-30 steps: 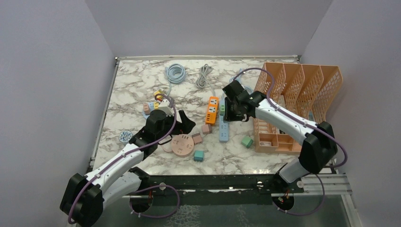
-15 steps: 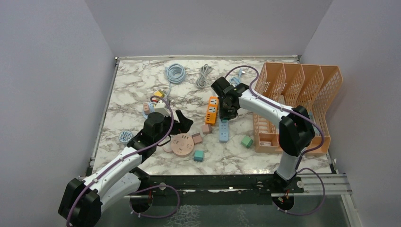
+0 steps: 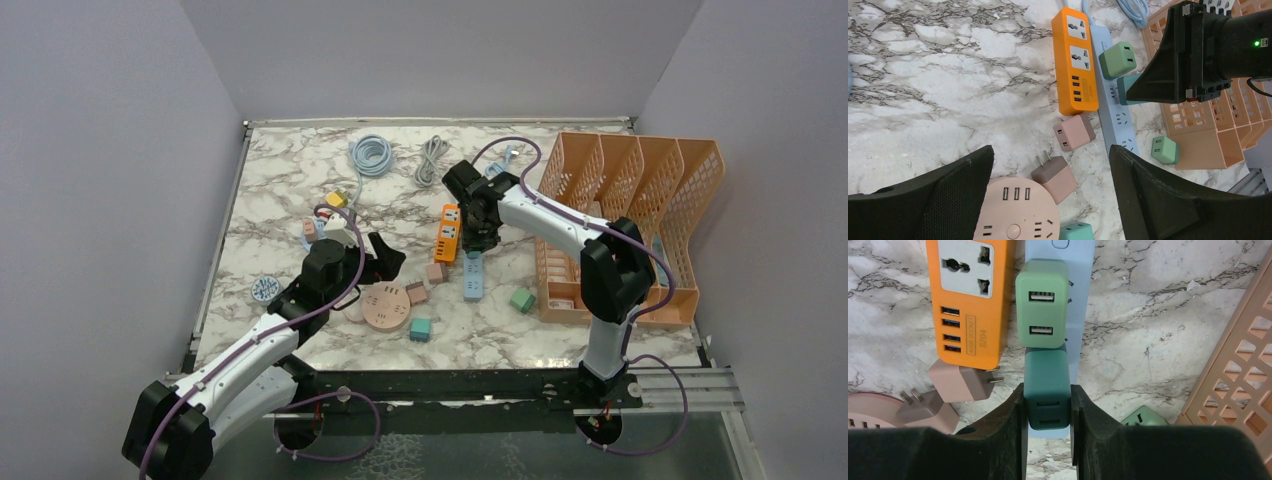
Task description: Insert the plug
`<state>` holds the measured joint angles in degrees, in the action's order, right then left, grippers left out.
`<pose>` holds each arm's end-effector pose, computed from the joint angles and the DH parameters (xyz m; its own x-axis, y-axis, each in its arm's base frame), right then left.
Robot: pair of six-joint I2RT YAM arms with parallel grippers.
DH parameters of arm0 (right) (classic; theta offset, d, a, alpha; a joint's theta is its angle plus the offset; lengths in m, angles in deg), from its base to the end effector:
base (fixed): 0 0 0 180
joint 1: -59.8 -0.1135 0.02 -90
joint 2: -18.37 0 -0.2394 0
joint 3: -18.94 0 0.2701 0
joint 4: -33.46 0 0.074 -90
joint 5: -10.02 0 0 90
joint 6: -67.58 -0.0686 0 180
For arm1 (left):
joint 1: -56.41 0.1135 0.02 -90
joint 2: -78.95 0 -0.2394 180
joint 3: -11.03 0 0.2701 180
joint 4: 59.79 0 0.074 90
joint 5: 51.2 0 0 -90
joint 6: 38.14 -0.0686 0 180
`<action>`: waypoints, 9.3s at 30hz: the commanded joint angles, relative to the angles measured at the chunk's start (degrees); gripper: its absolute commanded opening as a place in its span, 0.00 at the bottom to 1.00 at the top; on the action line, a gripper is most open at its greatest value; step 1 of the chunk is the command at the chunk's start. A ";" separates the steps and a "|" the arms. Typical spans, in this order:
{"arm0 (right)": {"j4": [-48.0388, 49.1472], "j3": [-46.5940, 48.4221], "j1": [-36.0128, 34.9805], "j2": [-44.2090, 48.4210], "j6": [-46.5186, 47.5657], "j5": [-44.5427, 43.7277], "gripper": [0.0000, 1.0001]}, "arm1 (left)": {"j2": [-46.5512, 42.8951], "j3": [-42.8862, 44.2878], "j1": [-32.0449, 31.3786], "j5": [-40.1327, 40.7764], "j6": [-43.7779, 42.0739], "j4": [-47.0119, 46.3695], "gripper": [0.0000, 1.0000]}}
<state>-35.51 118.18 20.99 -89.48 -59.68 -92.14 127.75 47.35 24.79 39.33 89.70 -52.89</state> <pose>0.3136 0.2337 0.1632 -0.9552 -0.0088 -0.2957 0.0012 0.9994 -0.0335 0.2222 -0.1361 0.1879 -0.5402 -0.3878 -0.7469 0.2348 0.7828 -0.5763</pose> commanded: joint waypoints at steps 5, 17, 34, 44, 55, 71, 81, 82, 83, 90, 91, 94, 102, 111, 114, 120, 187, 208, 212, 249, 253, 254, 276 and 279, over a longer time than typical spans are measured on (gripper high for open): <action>0.15 -1.22 1.10 -2.15 0.68 0.45 0.01 | -1.25 -0.81 -0.02 1.48 0.48 -1.69 0.88; 0.21 -0.50 1.33 -5.89 0.78 -0.19 0.01 | -1.42 -0.81 -0.13 1.67 0.49 -1.59 0.88; -1.84 3.08 2.07 -14.94 2.55 -1.71 0.01 | -1.27 -0.82 -0.13 2.56 0.30 -1.28 0.88; 4.52 -4.28 2.02 -18.73 3.13 3.16 0.01 | -0.88 -0.83 -0.11 2.74 0.30 -1.20 0.88; 8.95 -10.33 1.99 -19.45 0.78 0.91 0.01 | -0.07 -0.82 -0.16 2.28 0.34 -1.87 0.88; 1.57 -3.26 2.27 4.25 0.07 2.24 0.69 | 1.31 0.57 -0.11 0.55 0.12 -2.02 0.88; 3.92 -20.05 2.27 19.34 -5.10 -2.97 0.67 | 2.91 3.20 -0.13 -0.54 -0.50 -0.44 0.88; 3.34 -21.50 2.31 20.06 -5.41 -3.97 0.67 | 3.01 4.01 -0.16 -0.54 -0.70 0.04 0.88; 3.31 -23.08 2.25 20.58 -5.57 -4.65 0.66 | 3.22 4.66 -0.16 -0.54 -1.01 0.34 0.88; 7.51 -28.74 2.24 19.45 -2.84 -4.77 0.72 | 5.05 5.73 -0.11 -1.91 -0.95 -0.15 0.88; 8.44 -29.02 2.29 18.91 -2.06 -4.32 0.72 | 5.21 5.80 -0.11 -2.18 -0.87 -0.26 0.88; 9.72 -29.41 2.24 17.07 -0.33 -3.39 0.73 | 5.53 6.04 -0.11 -2.47 -0.84 -0.31 0.88; 9.31 -32.86 2.25 17.96 2.61 3.62 0.73 | 5.49 6.13 -0.11 -2.16 -1.60 -0.08 0.88; 7.67 -37.96 2.27 21.84 0.44 11.24 0.68 | 5.88 5.87 -0.16 -2.84 -1.68 -0.55 0.88; 8.87 -39.62 2.24 21.84 -0.68 11.63 0.62 | 5.90 5.73 -0.12 -3.13 -1.81 -0.52 0.88; 10.28 -39.88 2.12 22.03 -3.57 6.98 0.45 | 5.71 5.66 -0.13 -3.48 -1.72 -0.67 0.88; 53.69 -49.57 0.75 40.24 -67.34 25.05 0.31 | 24.57 10.48 -16.36 -7.70 10.81 -19.90 0.61; 59.36 -49.10 0.75 36.96 -63.69 29.38 0.33 | 23.55 10.09 -16.32 -4.13 10.68 -22.97 0.46; 60.53 -49.50 0.76 36.59 -61.72 30.10 0.39 | 23.53 10.06 -16.28 -4.15 9.29 -22.92 0.23; 68.38 -45.72 0.66 62.95 -8.08 51.90 0.68 | 9.50 26.07 -4.00 -63.30 4.60 -15.68 0.00; 74.00 -44.64 0.66 60.60 -10.94 55.59 0.62 | 9.82 26.86 -4.04 -63.84 4.43 -15.69 0.00; 74.59 -44.15 0.66 59.99 -11.27 56.10 0.60 | 9.90 26.95 -4.04 -63.73 4.43 -15.69 0.00; 64.22 -42.38 0.66 56.93 -7.94 49.42 0.01 | 10.72 23.70 -3.89 -51.24 0.37 -8.72 0.46; 56.87 -42.01 0.66 57.57 -5.74 42.02 0.01 | 10.42 23.51 -3.79 -40.73 -6.29 1.56 0.68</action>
<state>31.79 74.14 21.97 -32.94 -68.57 -40.06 138.28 71.59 20.81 -15.86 92.44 -63.08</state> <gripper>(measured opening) 0.300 0.560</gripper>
